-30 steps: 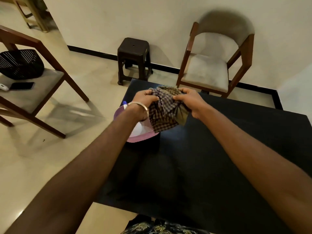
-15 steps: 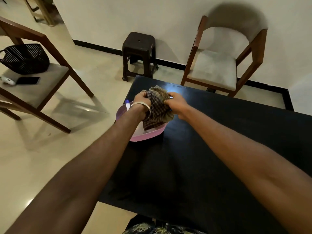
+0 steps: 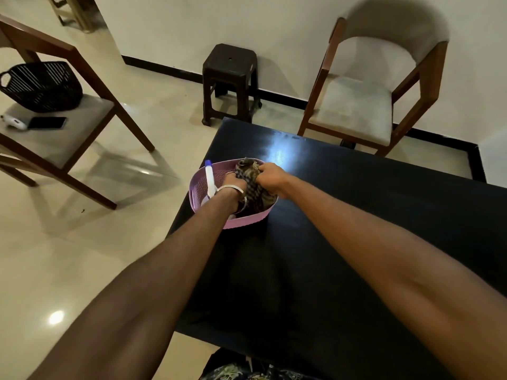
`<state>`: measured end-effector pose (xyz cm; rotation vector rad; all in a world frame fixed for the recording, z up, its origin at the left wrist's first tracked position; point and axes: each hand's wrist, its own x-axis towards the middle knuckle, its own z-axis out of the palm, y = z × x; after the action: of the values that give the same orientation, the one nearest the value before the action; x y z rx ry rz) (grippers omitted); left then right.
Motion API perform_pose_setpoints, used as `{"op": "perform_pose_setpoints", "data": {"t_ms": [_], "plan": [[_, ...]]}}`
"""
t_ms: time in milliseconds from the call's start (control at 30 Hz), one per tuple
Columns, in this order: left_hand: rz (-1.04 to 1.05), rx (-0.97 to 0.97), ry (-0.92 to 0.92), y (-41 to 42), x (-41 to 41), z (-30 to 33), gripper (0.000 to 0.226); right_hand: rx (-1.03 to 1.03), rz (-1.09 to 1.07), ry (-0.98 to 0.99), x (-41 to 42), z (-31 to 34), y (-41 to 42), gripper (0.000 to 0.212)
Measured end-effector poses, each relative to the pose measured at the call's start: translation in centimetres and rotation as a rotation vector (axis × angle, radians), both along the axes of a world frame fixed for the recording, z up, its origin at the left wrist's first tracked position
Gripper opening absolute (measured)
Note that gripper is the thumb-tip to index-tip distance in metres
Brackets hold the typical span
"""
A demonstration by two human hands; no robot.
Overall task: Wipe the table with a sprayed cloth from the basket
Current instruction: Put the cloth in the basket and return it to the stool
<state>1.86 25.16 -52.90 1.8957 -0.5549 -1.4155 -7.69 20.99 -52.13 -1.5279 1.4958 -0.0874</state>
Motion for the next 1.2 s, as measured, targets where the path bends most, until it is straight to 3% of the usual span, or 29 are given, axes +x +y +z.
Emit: {"op": "perform_pose_setpoints", "data": {"t_ms": [167,433,600,967,1200], "plan": [[0.06,0.108,0.026,-0.4,-0.2,-2.1,0.042,0.013,0.043,0.057,0.3,-1.3,-0.4,0.03],[0.037,0.095,0.075,-1.6,-0.5,-2.9,0.037,0.088,0.045,0.072,0.5,-2.7,-0.8,0.027],[0.204,0.201,0.202,-2.8,-0.5,-3.3,0.043,0.128,0.023,0.089,1.2,-3.5,-1.4,0.019],[0.018,0.165,0.037,-3.3,0.1,-3.3,0.037,0.191,-0.034,0.072,2.1,-4.9,-2.0,0.028],[0.029,0.172,0.068,-2.6,-0.1,-2.1,0.034,0.19,-0.042,0.061,2.2,-3.7,-0.8,0.028]]}}
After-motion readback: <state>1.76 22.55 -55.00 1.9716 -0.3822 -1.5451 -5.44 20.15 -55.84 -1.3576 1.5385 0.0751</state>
